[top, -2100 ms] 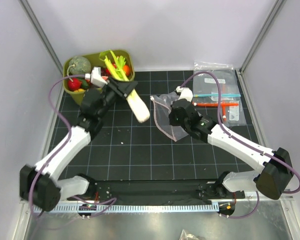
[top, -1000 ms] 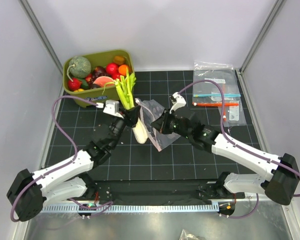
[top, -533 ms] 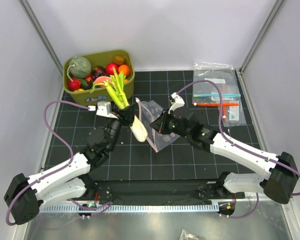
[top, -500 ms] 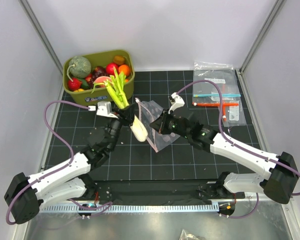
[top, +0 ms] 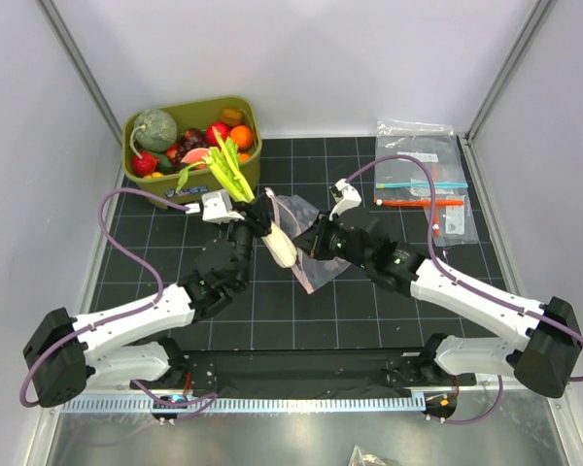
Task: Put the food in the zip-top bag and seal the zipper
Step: Place the fake vegetable in the zipper food storage bag.
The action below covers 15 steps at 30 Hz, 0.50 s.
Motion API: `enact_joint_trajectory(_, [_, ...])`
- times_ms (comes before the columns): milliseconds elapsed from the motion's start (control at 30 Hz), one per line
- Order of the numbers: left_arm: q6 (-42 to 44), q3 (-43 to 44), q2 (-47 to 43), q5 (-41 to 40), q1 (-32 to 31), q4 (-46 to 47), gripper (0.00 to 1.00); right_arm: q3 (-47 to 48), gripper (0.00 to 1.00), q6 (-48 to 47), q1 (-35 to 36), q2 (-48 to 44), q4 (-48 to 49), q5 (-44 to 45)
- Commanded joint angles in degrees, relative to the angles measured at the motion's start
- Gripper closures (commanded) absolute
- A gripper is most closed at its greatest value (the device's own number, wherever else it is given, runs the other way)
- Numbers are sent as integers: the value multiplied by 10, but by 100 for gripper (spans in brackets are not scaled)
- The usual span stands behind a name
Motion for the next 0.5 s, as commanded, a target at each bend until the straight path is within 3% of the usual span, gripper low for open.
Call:
enact_joint_trajectory(0, [-3, 19, 3, -66, -7, 62, 100, 7, 99, -1, 2, -19, 22, -2])
enact_joint_trajectory(267, [15, 14, 7, -124, -9, 102, 100, 21, 99, -16, 16, -16, 8, -12])
enact_joint_trajectory(467, [35, 8, 10, -127, -10, 131, 100, 49, 99, -49, 66, -16, -27, 68])
